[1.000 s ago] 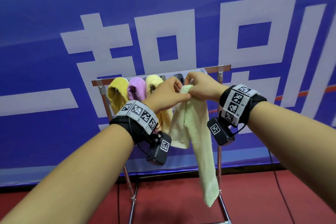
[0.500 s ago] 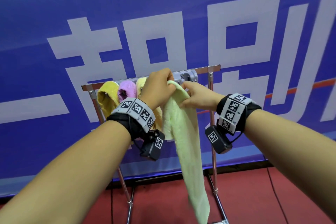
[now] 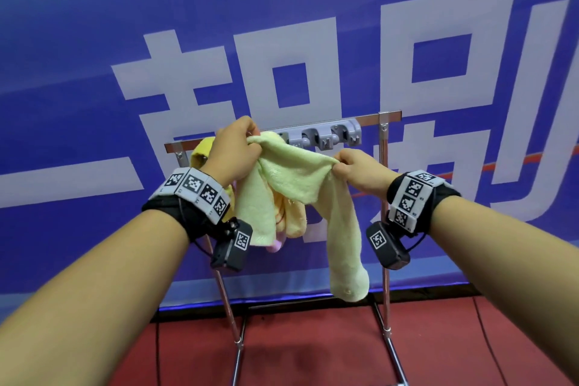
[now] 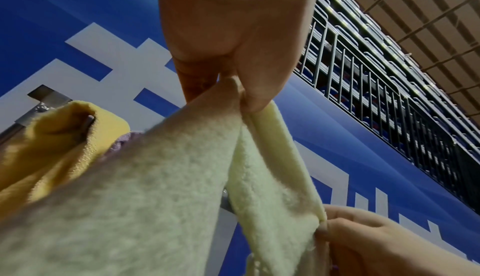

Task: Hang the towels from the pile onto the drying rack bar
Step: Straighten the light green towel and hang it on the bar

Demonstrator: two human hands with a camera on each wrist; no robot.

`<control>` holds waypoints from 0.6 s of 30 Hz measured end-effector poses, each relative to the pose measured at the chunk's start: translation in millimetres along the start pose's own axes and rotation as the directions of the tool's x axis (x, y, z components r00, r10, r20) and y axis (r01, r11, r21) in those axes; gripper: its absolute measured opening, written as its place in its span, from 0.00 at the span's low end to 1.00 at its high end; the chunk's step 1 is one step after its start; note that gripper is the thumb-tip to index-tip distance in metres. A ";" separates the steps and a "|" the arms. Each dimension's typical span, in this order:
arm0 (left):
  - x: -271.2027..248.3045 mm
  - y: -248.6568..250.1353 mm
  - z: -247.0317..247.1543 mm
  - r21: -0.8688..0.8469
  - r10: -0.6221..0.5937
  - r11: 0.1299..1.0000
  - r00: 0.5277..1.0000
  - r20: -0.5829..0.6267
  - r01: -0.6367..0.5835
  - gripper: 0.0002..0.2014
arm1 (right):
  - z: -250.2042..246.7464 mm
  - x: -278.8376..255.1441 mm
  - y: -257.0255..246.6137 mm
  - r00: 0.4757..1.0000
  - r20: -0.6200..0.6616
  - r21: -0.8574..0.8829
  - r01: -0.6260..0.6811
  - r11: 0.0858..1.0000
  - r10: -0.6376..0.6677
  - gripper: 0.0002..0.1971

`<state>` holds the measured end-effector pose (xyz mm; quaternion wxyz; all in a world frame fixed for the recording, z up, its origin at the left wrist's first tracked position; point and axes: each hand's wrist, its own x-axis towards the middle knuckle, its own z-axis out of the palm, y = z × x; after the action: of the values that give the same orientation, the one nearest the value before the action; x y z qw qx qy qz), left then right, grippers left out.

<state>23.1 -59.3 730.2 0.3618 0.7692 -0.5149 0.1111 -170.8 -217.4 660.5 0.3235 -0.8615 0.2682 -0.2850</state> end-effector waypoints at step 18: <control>-29.4 -1.8 15.9 -0.140 0.147 0.987 0.818 0.556 -0.082 0.32 | -5.8 0.4 -22.9 0.994 -0.029 0.021 0.110 0.994 -0.110 0.17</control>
<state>8.3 -48.7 702.1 0.2277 0.7141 -0.6494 -0.1281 -168.0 -205.2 680.5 0.3132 -0.8672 0.2216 -0.3174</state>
